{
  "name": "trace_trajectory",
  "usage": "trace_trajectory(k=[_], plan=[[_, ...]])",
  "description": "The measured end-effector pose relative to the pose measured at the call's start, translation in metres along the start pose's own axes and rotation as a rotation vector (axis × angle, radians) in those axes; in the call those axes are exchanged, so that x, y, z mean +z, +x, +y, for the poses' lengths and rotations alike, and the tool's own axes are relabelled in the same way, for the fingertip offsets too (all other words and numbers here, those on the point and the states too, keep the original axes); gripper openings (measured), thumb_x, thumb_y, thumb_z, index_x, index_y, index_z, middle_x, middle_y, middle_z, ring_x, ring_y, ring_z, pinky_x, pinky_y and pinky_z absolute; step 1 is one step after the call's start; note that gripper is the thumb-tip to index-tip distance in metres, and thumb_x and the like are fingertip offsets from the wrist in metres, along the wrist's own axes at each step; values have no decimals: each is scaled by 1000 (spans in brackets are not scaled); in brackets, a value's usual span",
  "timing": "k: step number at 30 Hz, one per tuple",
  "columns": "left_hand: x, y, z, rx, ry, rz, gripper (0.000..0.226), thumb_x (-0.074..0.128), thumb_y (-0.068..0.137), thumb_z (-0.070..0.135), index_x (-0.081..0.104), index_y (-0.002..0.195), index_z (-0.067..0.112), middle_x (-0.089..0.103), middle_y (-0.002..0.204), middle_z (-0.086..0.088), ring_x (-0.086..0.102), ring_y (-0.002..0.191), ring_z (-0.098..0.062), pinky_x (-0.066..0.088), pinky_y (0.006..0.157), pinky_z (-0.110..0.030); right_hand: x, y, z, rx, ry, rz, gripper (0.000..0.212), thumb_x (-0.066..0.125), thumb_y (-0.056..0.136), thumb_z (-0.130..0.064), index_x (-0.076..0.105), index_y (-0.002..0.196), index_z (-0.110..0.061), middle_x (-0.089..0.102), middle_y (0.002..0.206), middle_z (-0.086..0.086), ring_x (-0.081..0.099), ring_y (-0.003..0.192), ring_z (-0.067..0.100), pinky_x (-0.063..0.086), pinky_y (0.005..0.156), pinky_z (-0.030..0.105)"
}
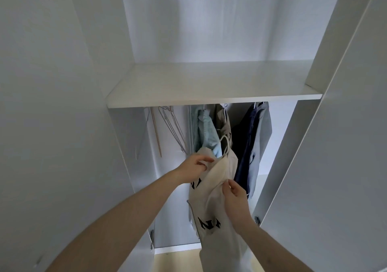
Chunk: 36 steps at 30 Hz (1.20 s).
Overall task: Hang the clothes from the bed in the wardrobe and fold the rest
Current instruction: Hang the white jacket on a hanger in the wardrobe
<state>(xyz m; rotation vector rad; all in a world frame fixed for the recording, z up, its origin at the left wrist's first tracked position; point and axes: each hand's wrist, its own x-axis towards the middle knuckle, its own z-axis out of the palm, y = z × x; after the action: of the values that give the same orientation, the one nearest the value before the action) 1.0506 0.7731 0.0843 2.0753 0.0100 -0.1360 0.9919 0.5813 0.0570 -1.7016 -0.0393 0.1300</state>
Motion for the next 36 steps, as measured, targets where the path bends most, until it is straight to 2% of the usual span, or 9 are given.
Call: trace_trajectory(k=[4,8,11,15,18,24,30,33,36], plan=[[-5,29,-7,-51,50,-28,49,51,98,5,61,140,27,53,149,2,53,128,-17,45,98,-26,-1,13,9,8,71,116,43,45,109,-23,58,69,-31,47,63,-5,44,59,5,41,67,23],[-16,67,-14,-153,144,152,59,65,93,13,48,149,18,43,153,-8,49,134,-25,45,103,-28,-8,30,13,22,121,5,37,47,109,-24,49,76,-8,41,71,5,41,69,16,38,67,25],[-21,96,-21,-303,164,272,76,69,95,29,30,157,10,27,157,-12,54,127,-35,56,99,-43,-6,42,15,9,115,-56,39,49,109,-23,49,72,-11,46,71,3,45,69,12,40,68,23],[-19,128,-29,-400,228,295,79,65,98,42,27,156,5,45,147,-17,64,103,-32,51,47,-29,2,56,11,11,106,-95,44,49,108,-21,51,65,-23,45,67,0,43,64,10,41,63,19],[-17,150,-39,-468,99,313,65,60,102,37,35,153,5,55,140,-19,66,76,-26,61,59,-36,6,70,12,19,128,-130,40,50,109,-19,63,71,-16,54,70,2,52,68,11,45,68,23],[-29,166,-66,-369,115,376,25,58,102,20,72,103,-2,75,97,-18,74,87,-31,62,75,-39,15,92,17,27,138,-182,35,50,109,-19,56,95,13,56,81,22,50,82,27,41,81,42],[-63,133,-92,-352,111,494,13,60,97,9,70,94,1,74,95,-14,73,89,-30,61,76,-35,52,110,6,87,110,-195,34,51,108,-22,65,105,9,64,88,21,60,85,24,49,86,38],[-83,114,-98,-370,139,525,19,58,95,7,61,76,7,72,84,-14,74,86,-31,54,58,-25,78,127,-7,123,123,-150,33,51,107,-23,64,106,8,62,89,10,57,87,22,47,87,34],[-100,102,-104,-401,138,559,27,59,92,7,54,66,9,74,87,-19,74,84,-33,54,60,-29,97,149,-19,127,131,-111,38,51,106,-21,56,113,16,58,86,22,56,81,33,49,88,38]])
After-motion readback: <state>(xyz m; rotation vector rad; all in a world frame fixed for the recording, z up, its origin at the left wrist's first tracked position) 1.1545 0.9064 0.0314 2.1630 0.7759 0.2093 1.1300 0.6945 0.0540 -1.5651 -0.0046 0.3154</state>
